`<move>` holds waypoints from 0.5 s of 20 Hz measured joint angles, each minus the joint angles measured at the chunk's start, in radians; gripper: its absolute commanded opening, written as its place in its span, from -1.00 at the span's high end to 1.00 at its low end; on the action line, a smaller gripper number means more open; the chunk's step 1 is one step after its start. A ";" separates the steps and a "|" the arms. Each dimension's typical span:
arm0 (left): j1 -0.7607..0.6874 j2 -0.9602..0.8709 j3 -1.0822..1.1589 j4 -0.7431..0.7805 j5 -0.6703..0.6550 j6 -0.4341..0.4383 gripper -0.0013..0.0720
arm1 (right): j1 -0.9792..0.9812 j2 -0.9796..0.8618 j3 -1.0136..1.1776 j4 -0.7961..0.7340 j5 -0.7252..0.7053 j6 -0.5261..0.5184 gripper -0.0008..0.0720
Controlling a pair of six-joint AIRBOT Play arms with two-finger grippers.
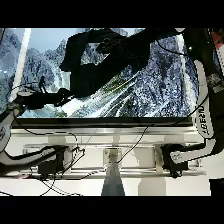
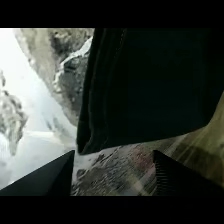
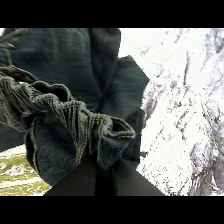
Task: Fold the clothes and pants, and hang the long-sleeved shirts on hangers.
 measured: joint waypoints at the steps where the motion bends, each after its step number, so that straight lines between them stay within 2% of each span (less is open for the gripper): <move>1: -0.011 -0.021 -0.002 -0.044 0.018 0.026 0.15 | -0.002 0.000 0.000 -0.002 0.000 0.000 0.85; 4: -0.042 -0.069 -0.007 -0.163 0.078 0.102 0.90 | -0.011 0.002 0.000 -0.023 -0.018 0.001 0.85; 8: -0.047 -0.090 0.024 -0.285 0.172 0.151 0.91 | -0.046 0.010 0.001 -0.048 -0.029 0.002 0.85; 10: -0.033 -0.077 0.090 -0.319 0.179 0.163 0.91 | -0.089 0.021 0.002 -0.054 -0.033 0.005 0.85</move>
